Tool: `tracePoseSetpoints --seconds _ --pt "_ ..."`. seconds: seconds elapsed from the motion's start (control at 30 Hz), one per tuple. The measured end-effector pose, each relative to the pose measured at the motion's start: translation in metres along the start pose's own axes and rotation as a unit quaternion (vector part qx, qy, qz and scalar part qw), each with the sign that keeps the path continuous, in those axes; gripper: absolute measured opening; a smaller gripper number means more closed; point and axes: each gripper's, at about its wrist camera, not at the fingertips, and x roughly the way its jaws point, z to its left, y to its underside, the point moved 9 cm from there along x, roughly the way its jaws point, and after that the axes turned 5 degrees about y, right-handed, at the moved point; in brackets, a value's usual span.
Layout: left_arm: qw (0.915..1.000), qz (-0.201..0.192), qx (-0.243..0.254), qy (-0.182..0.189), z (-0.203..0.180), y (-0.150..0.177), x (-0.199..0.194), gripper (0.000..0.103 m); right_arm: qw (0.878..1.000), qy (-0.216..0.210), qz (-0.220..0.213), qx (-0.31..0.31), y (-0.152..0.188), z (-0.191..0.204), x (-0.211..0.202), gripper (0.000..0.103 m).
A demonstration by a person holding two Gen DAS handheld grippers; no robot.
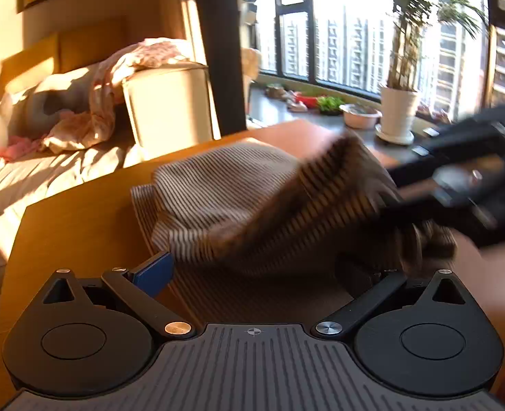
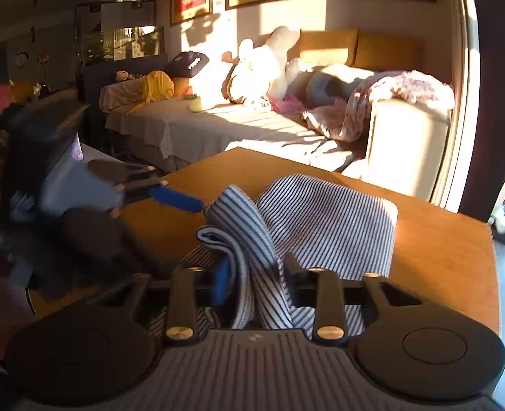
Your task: Fold clothes
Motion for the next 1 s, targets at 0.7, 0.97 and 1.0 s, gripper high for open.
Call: tracePoseSetpoints --seconds 0.7,0.97,1.0 --pt "0.9881 -0.013 -0.151 0.028 0.054 -0.006 -0.025 0.103 0.977 0.158 0.061 -0.131 0.056 0.001 0.008 0.055" --pt "0.9863 -0.017 -0.158 0.044 0.051 -0.004 -0.041 0.103 0.957 0.154 0.083 -0.231 0.076 -0.001 -0.039 0.073" --pt "0.9867 -0.015 -0.154 0.050 0.043 -0.005 -0.037 0.103 0.960 0.151 0.079 -0.224 0.073 -0.003 -0.046 0.076"
